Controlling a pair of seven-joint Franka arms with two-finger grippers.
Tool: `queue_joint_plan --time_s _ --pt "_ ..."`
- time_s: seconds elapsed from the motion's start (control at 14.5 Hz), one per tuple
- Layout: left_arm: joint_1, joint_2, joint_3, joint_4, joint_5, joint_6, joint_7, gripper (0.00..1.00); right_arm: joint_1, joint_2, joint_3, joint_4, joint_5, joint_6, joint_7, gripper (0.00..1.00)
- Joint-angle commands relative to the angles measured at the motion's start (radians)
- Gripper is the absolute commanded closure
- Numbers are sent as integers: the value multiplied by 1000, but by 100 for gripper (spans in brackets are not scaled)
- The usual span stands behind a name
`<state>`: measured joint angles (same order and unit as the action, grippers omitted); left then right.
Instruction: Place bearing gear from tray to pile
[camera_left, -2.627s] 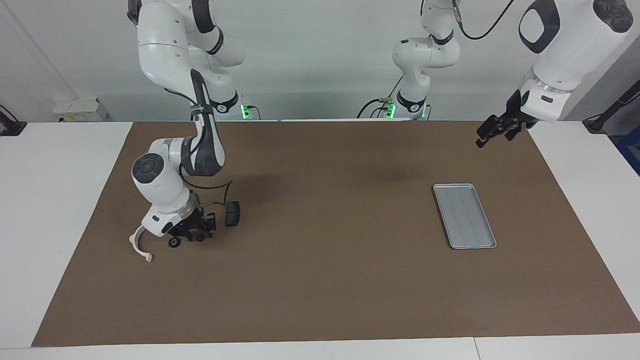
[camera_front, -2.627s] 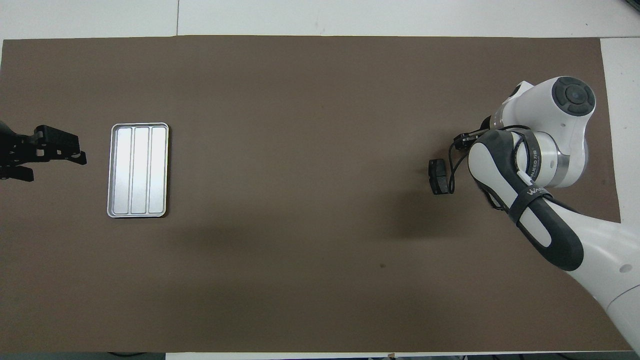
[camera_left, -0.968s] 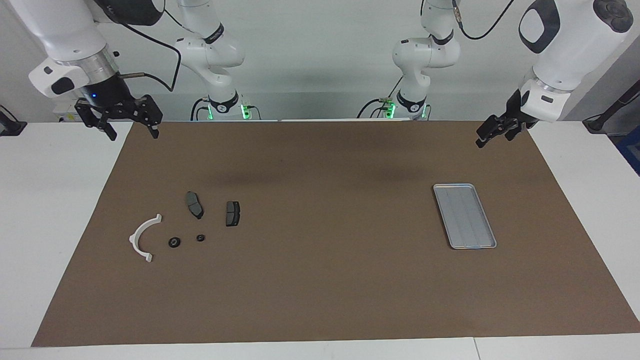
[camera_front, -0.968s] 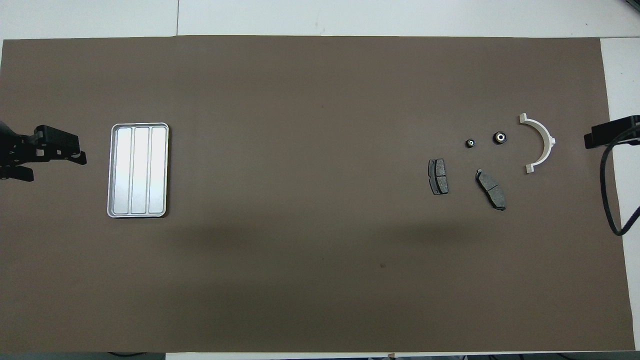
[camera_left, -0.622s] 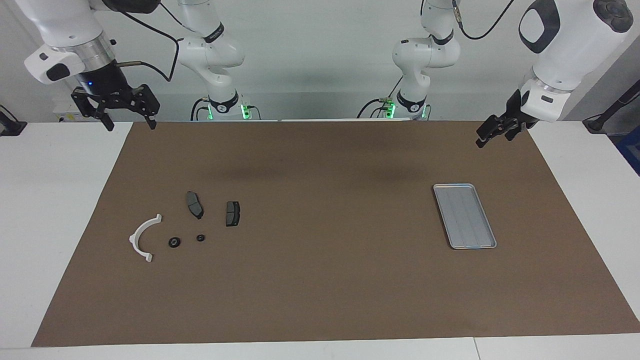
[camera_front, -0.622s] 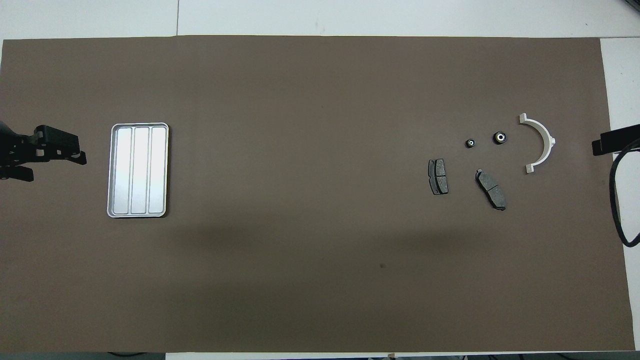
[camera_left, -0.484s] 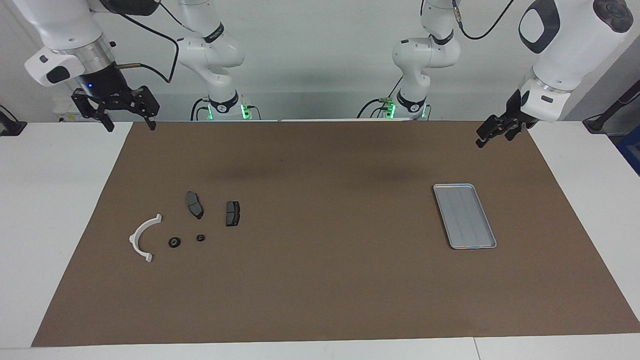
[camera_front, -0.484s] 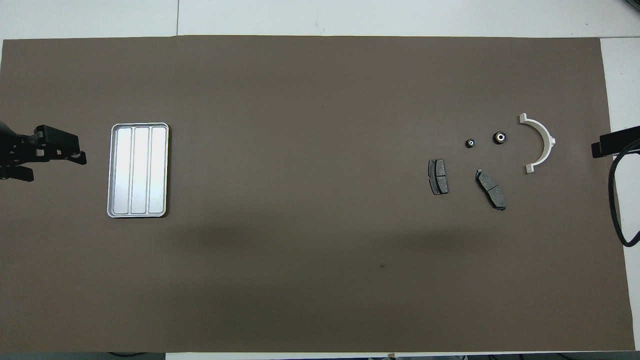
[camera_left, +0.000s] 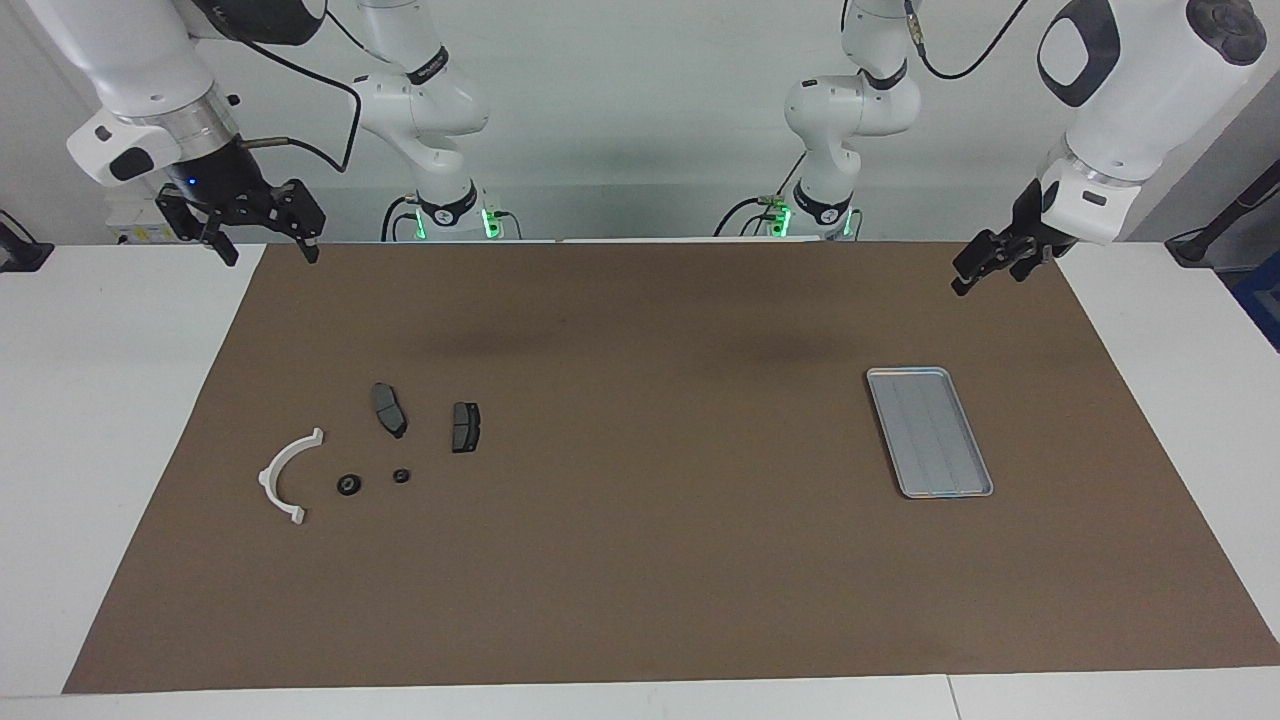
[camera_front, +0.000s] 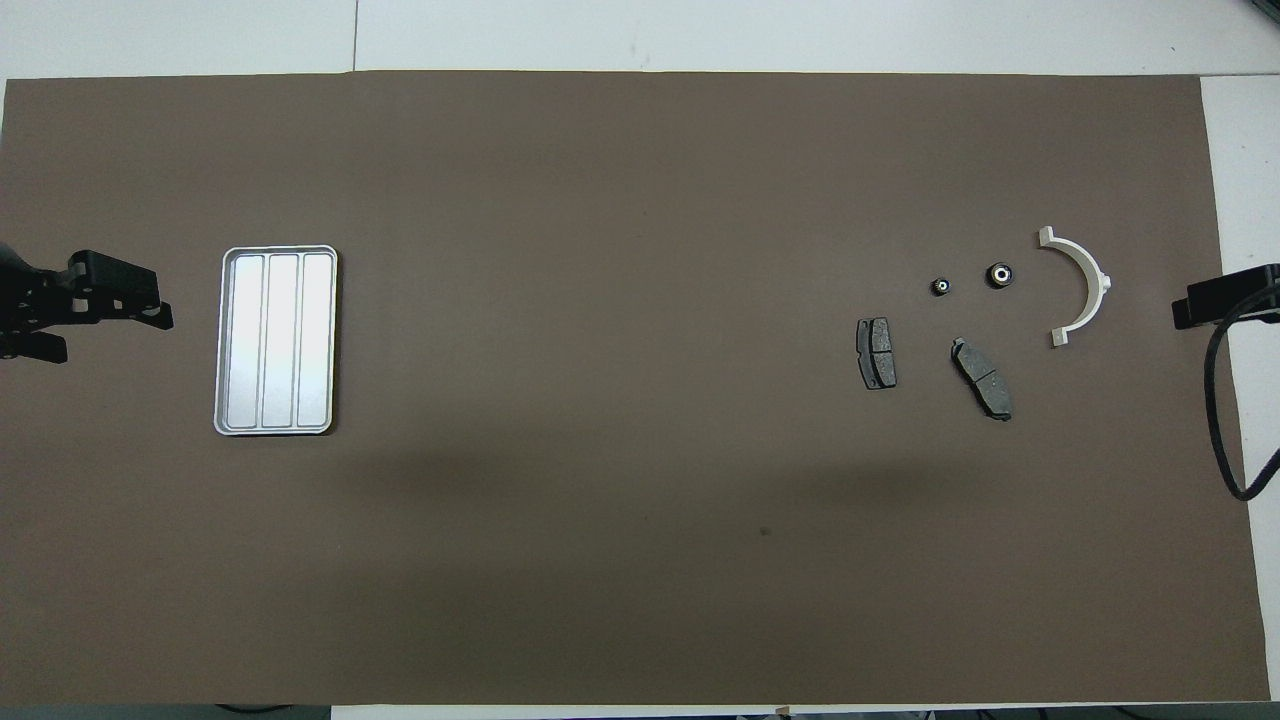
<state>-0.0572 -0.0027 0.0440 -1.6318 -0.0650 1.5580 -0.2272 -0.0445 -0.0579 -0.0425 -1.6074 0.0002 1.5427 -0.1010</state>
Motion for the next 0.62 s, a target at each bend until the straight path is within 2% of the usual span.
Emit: queue_joint_plan --time_s 0.0,0.55 --pt "0 -28 -1 -29 8 8 3 0 -5 -36 6 -63 6 37 23 0" --pt "0 -28 -1 -29 8 7 3 0 -6 -33 3 -133 6 105 21 0"
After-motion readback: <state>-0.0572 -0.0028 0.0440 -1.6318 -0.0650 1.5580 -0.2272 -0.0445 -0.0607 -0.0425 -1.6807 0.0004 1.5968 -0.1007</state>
